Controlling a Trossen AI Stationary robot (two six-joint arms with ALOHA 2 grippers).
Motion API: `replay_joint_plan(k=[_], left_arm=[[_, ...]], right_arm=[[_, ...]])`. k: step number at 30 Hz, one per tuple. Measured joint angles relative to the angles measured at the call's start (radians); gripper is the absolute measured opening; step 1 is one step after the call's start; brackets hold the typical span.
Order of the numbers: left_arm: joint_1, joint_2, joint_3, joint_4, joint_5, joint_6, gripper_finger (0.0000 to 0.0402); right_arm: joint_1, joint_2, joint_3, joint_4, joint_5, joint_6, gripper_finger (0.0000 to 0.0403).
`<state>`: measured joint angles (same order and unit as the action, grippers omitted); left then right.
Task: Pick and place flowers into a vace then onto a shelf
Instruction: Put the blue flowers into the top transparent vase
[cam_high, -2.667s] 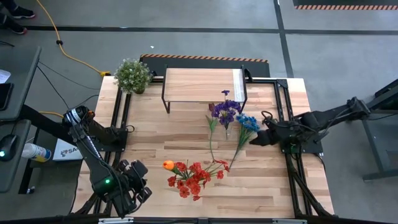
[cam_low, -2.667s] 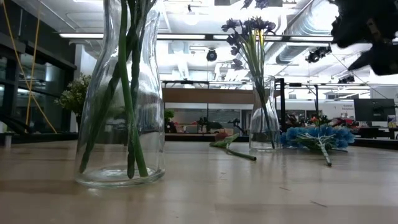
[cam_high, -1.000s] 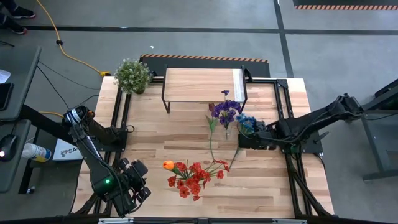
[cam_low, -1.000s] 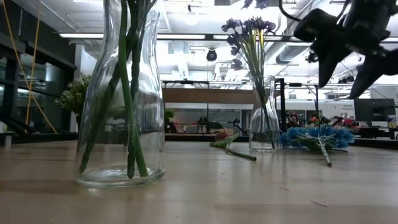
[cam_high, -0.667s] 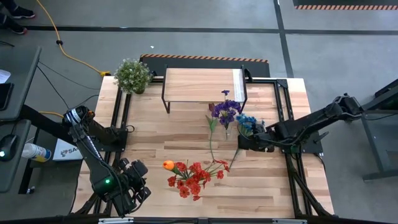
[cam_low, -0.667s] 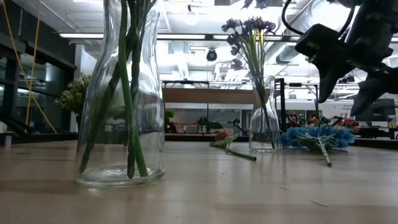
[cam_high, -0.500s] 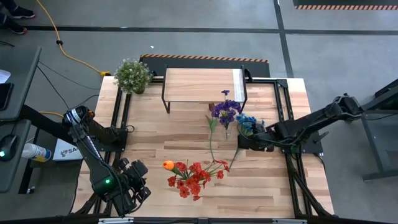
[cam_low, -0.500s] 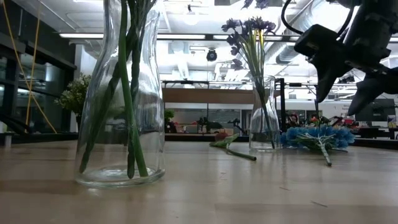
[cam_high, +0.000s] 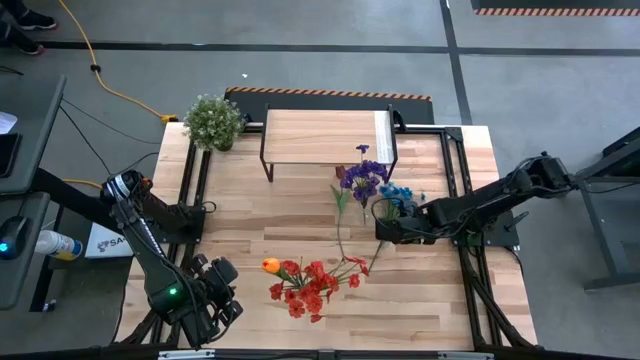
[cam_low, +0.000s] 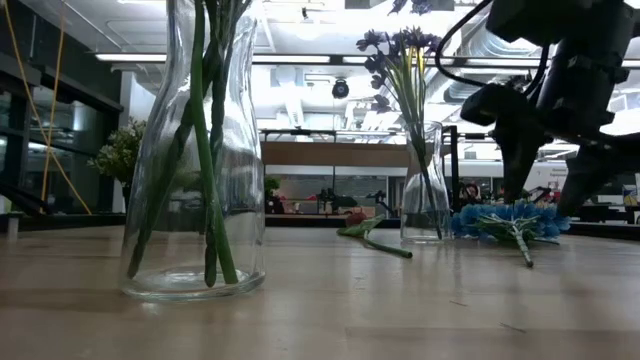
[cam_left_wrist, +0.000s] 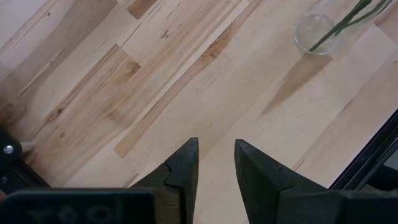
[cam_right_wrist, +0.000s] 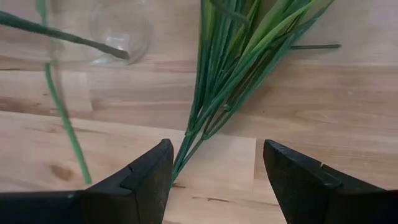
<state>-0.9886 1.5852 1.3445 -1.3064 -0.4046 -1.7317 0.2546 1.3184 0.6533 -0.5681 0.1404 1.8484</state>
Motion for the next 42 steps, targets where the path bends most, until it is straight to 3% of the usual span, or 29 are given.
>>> replay_joint_plan(k=[28,42], left_arm=[[0.000,0.000,0.000,0.002,0.004,0.002,0.0138],[0.000,0.000,0.000,0.003,0.004,0.026,0.0138]], right_arm=[[-0.026,0.159,0.001,0.132,0.005,-0.035,0.0238],[-0.009,0.162,0.001,0.181,0.008,-0.176,0.0238]])
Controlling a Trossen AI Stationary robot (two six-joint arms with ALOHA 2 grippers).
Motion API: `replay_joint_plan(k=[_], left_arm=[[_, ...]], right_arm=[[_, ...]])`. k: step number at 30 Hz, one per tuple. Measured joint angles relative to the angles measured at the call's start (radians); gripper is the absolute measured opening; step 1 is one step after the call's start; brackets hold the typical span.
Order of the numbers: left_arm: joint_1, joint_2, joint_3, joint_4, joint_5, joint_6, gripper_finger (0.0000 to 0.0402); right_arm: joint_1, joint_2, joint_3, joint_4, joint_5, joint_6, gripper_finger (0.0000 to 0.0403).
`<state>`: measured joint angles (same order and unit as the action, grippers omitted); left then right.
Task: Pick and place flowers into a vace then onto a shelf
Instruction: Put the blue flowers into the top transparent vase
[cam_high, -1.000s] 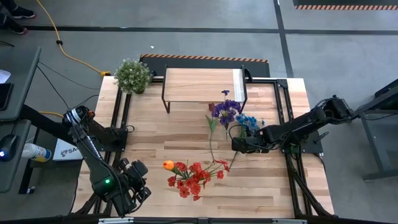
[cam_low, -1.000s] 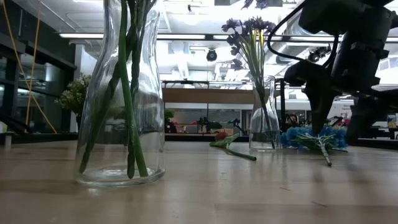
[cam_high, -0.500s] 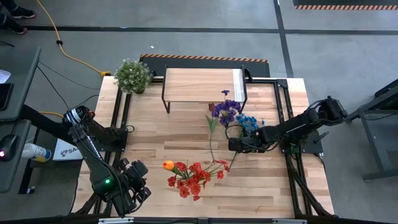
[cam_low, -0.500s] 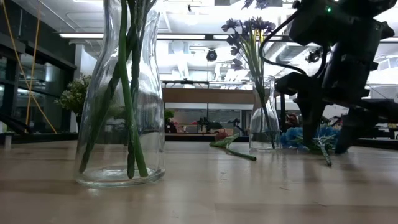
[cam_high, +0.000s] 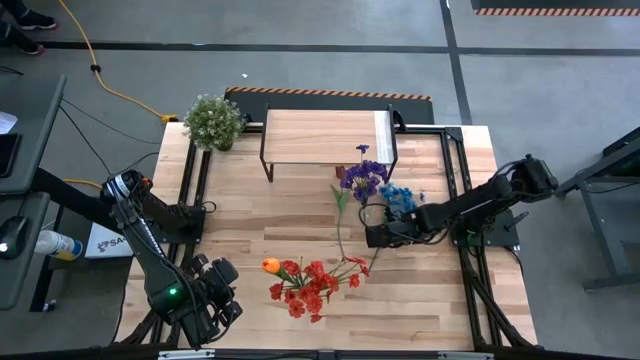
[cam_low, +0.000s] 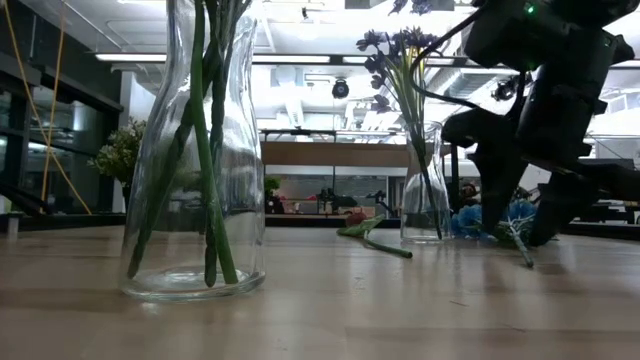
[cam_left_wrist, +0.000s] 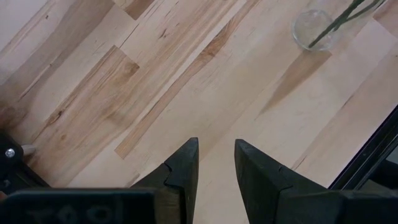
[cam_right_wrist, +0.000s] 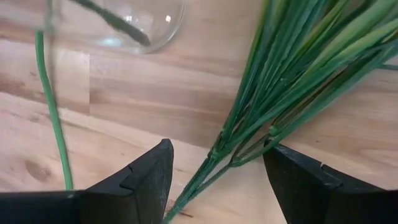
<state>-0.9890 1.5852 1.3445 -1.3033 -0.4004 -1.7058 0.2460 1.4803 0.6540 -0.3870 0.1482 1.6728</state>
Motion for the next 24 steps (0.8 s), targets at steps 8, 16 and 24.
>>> replay_joint_plan(k=[8,16,24], left_arm=[[0.000,0.000,0.000,0.000,0.000,0.000,0.0138],[0.000,0.000,0.000,0.000,0.000,0.000,0.0138],[0.000,0.000,0.000,0.000,0.000,0.000,0.0138]], right_arm=[[0.033,0.000,0.000,0.002,0.020,-0.006,0.0238],[0.039,0.000,0.000,0.005,0.044,-0.017,0.0238],[0.039,0.000,0.000,0.005,0.054,-0.017,0.0238]])
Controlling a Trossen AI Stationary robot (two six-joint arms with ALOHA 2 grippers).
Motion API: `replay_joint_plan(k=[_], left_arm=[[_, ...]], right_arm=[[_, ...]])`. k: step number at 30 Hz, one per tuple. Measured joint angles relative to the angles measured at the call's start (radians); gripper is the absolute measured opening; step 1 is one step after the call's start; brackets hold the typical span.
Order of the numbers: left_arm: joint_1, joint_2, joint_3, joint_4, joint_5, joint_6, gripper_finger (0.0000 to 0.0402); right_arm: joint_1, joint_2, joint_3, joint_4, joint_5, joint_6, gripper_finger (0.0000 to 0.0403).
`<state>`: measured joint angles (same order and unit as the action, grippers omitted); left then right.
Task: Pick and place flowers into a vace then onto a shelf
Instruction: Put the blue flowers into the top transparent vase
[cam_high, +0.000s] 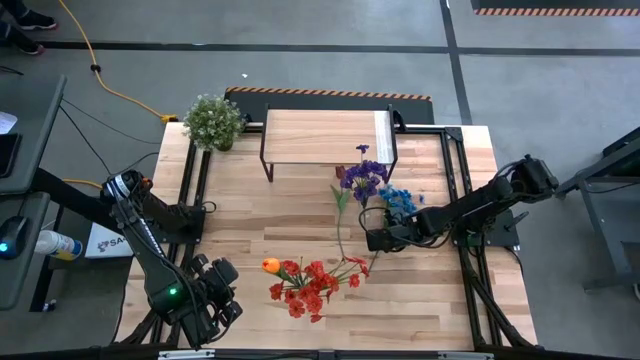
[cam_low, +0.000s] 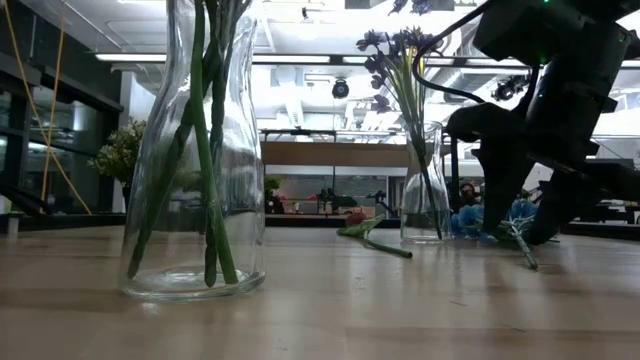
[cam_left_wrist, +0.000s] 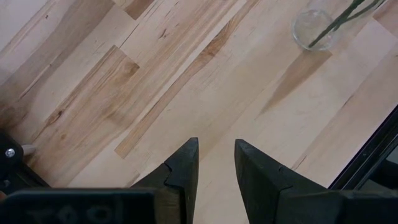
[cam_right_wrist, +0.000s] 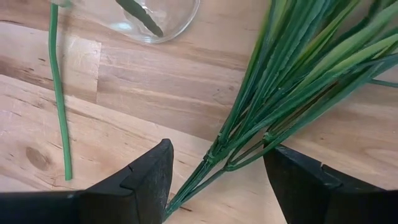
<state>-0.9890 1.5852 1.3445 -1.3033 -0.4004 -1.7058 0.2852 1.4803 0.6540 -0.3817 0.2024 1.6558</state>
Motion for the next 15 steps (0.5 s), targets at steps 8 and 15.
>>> replay_joint_plan(k=[8,15], left_arm=[[0.000,0.000,0.000,0.000,0.000,0.000,0.0138],[0.000,0.000,0.000,0.000,0.000,0.000,0.0138]], right_arm=[[-0.004,0.000,0.000,-0.001,0.000,0.019,0.0238],[-0.004,-0.003,-0.029,0.014,-0.024,0.072,0.0238]])
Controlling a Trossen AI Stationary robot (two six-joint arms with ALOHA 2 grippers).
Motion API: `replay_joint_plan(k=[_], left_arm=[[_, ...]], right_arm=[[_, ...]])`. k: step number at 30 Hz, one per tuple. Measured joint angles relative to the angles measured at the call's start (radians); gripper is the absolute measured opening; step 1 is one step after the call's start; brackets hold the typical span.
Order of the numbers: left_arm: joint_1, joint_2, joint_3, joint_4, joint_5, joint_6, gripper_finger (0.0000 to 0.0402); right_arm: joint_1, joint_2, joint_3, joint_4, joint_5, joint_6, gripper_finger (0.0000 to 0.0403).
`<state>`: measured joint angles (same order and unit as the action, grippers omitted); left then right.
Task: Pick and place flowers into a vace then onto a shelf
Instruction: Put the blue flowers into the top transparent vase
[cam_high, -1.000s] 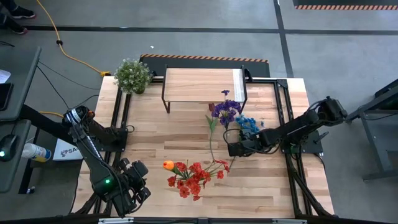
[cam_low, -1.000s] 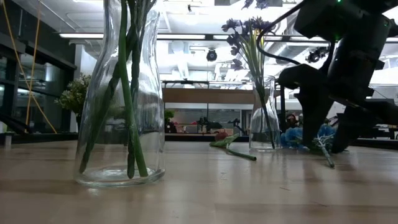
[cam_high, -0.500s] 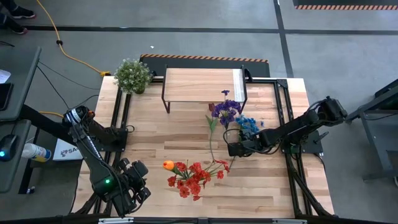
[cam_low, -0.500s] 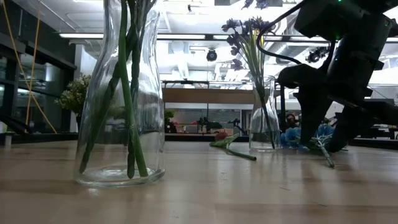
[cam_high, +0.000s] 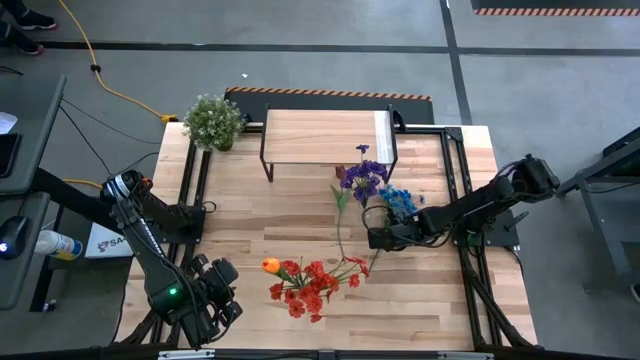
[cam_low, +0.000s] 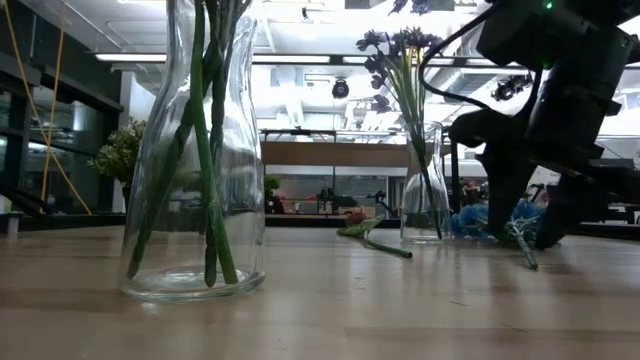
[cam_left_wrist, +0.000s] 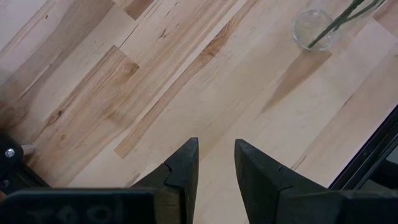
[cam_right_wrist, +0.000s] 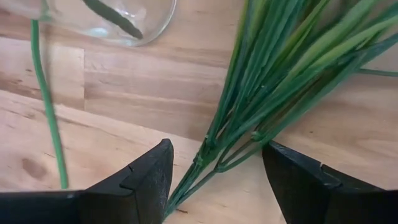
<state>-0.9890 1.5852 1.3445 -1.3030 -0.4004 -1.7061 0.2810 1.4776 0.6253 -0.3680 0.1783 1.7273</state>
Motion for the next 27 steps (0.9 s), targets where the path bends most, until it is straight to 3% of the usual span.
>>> replay_joint_plan(k=[11,27], left_arm=[[0.000,0.000,0.000,0.000,-0.002,0.004,0.0138],[0.000,0.000,0.000,0.000,-0.010,0.008,0.0138]], right_arm=[[-0.021,0.000,-0.024,0.040,-0.034,0.030,0.0228],[-0.033,0.002,-0.026,0.061,-0.038,0.030,0.0114]])
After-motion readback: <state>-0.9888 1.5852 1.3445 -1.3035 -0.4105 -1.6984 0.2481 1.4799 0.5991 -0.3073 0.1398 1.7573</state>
